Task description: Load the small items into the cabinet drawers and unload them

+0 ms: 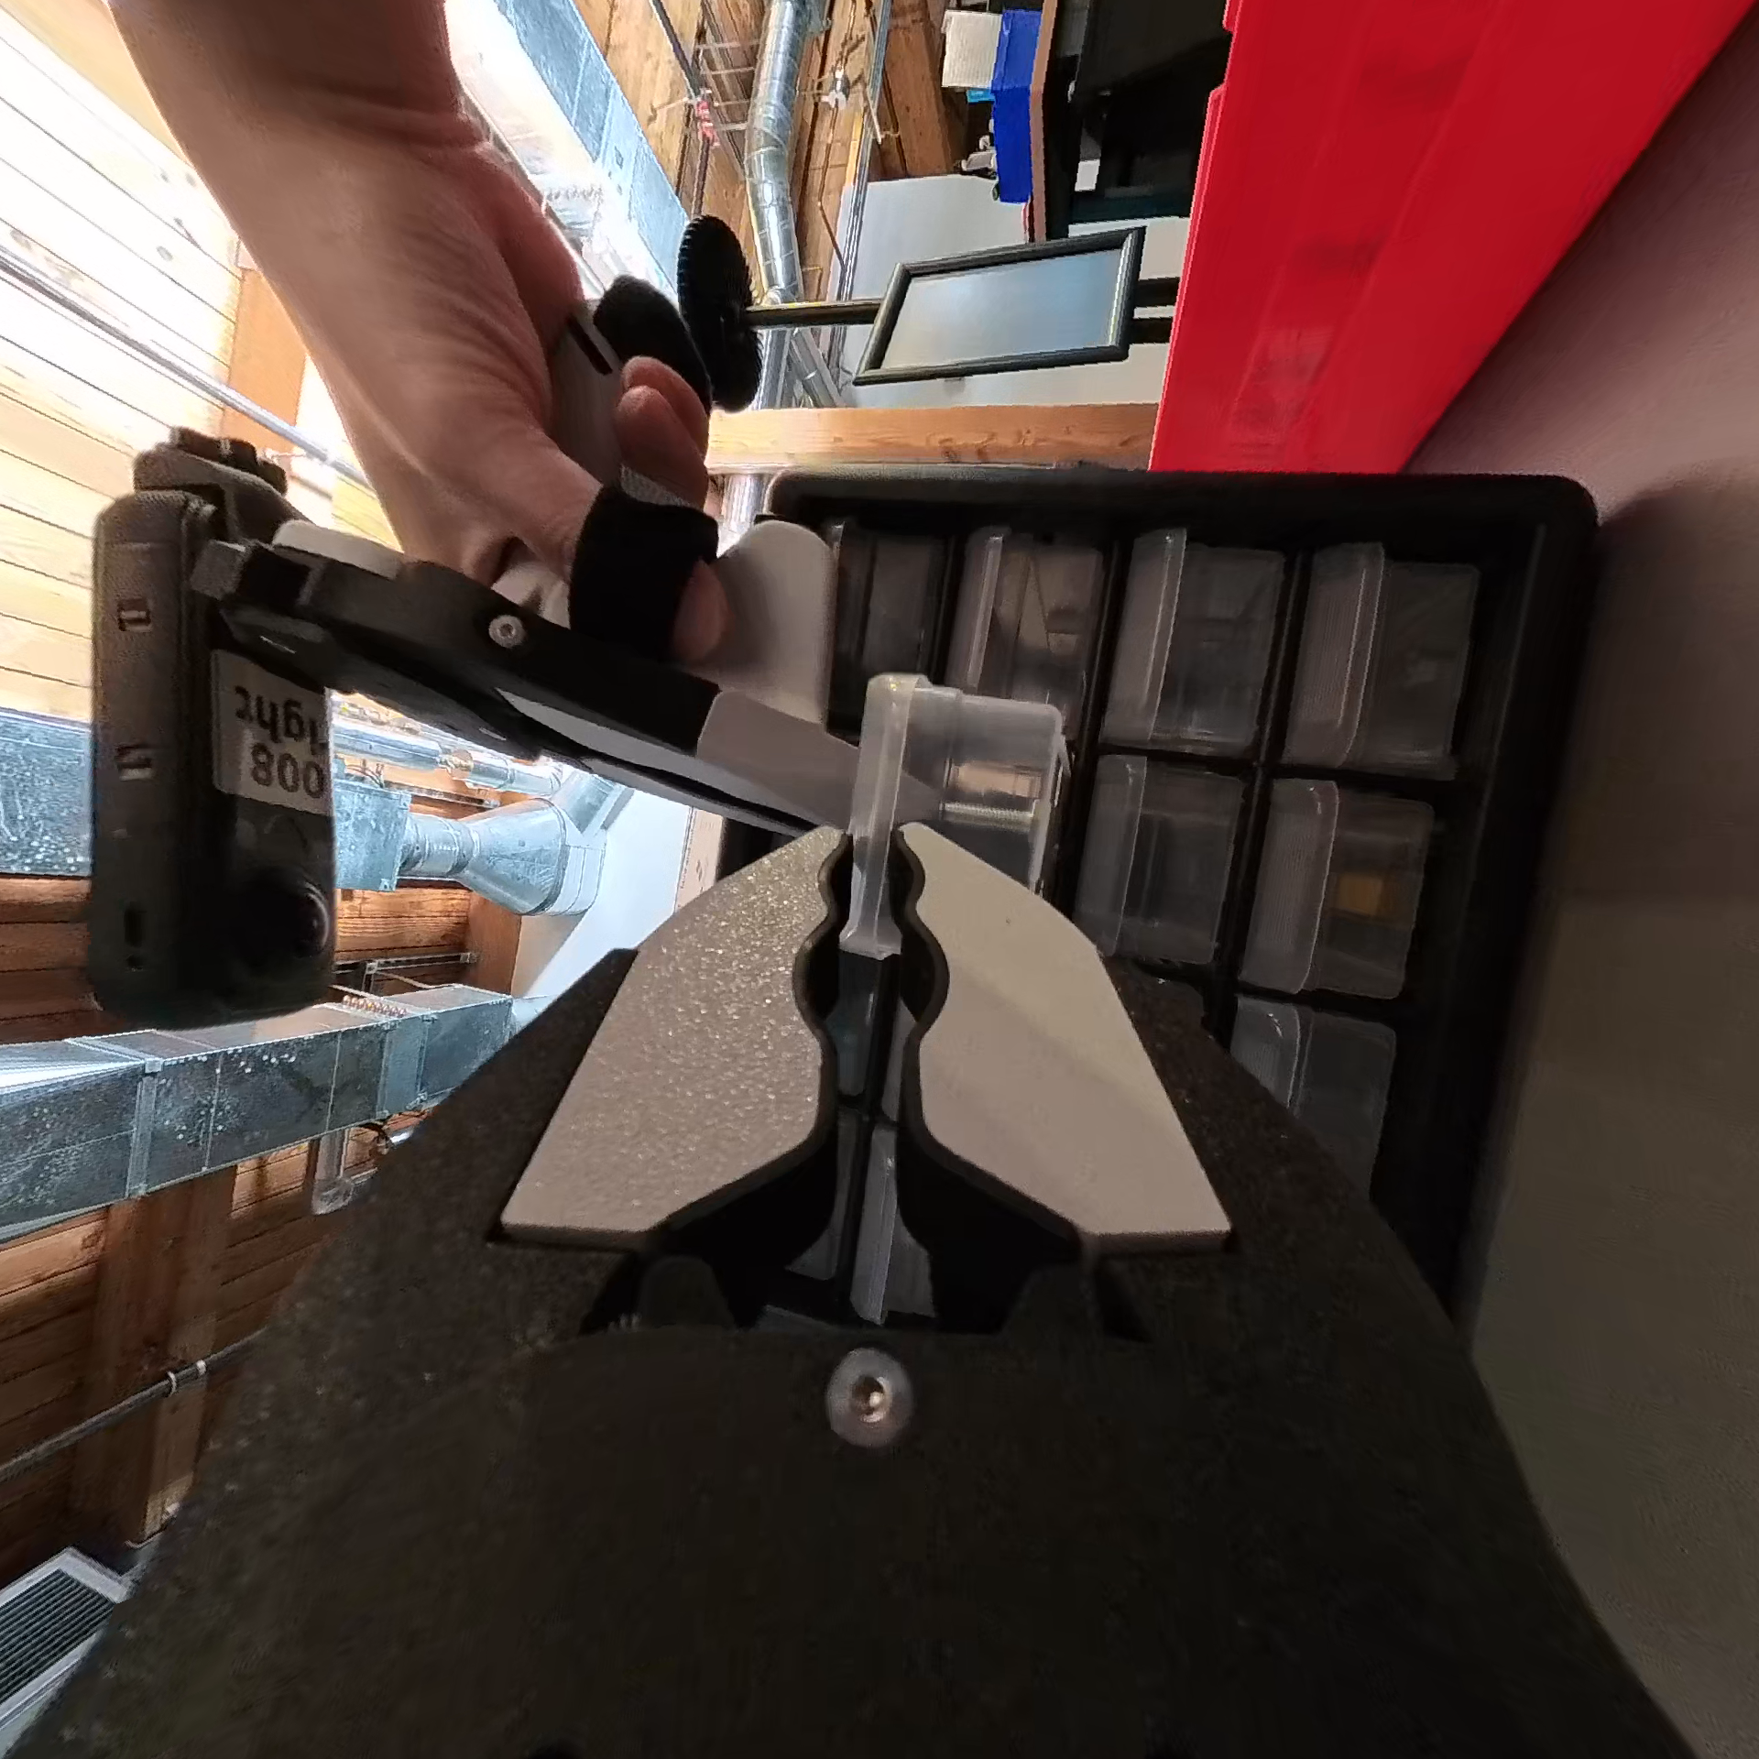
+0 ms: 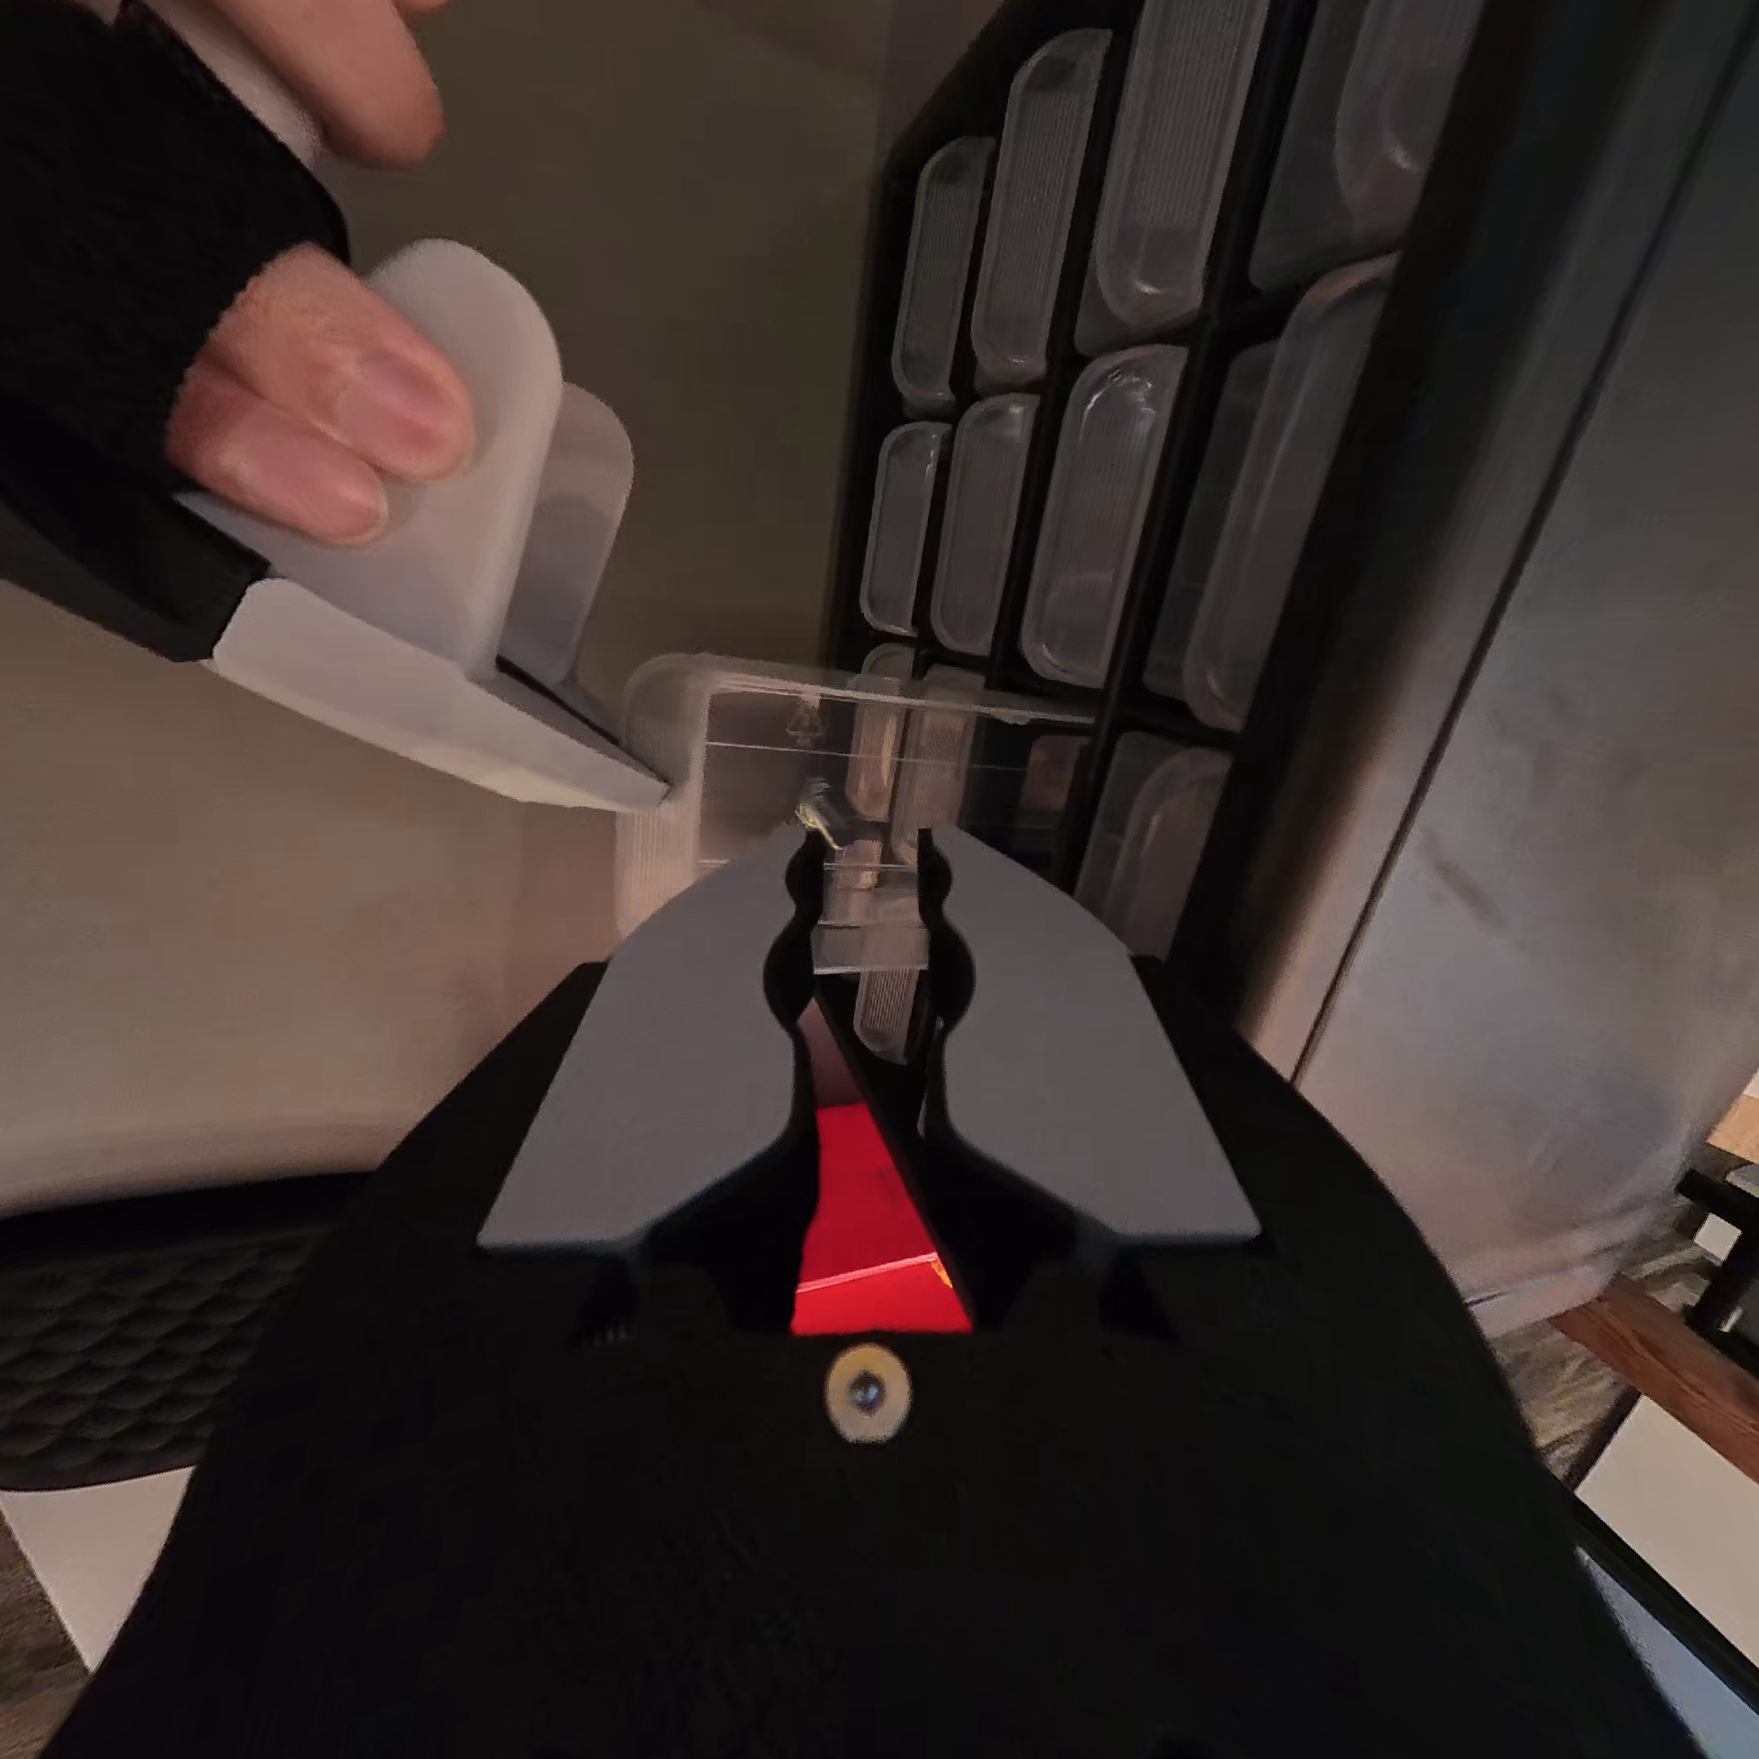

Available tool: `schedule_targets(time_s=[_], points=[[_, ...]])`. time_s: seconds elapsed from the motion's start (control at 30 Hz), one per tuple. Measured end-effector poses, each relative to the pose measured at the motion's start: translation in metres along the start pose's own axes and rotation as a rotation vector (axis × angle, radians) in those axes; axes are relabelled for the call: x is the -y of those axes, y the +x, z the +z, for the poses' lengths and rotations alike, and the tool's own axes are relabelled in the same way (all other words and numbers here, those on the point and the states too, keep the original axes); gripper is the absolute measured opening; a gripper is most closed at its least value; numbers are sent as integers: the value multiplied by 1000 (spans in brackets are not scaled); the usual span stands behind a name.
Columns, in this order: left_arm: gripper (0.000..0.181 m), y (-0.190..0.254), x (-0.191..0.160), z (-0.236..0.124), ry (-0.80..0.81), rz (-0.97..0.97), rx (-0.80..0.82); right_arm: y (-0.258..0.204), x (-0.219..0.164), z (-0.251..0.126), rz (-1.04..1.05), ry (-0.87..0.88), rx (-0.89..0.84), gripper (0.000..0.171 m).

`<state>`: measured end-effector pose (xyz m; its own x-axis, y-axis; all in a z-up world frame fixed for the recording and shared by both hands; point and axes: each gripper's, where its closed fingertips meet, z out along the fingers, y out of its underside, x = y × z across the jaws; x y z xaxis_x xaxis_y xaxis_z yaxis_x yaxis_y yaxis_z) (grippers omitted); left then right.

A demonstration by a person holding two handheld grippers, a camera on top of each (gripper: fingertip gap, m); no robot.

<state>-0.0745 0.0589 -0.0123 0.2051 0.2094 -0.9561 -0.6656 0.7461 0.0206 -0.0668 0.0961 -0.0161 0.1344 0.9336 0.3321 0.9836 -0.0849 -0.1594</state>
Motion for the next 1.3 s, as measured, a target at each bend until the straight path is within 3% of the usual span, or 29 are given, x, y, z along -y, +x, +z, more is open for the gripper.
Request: schedule_targets(time_s=[0.53, 0.67, 0.93, 1.1, 1.3], points=[[7, 2, 8, -6, 24, 9, -1, -13, -3, 15, 5, -38, 66, 18], [7, 3, 8, -6, 26, 9, -5, -20, -2, 16, 22, -31, 125, 7], [7, 1, 5, -6, 17, 7, -1, -17, 1, 12, 18, 19, 90, 7], [7, 2, 5, -5, 16, 11, -2, -8, 11, -18, 33, 147, 28, 7], [7, 3, 5, -4, 18, 10, -8, -1, -11, -93, 126, 333, -16, 7]])
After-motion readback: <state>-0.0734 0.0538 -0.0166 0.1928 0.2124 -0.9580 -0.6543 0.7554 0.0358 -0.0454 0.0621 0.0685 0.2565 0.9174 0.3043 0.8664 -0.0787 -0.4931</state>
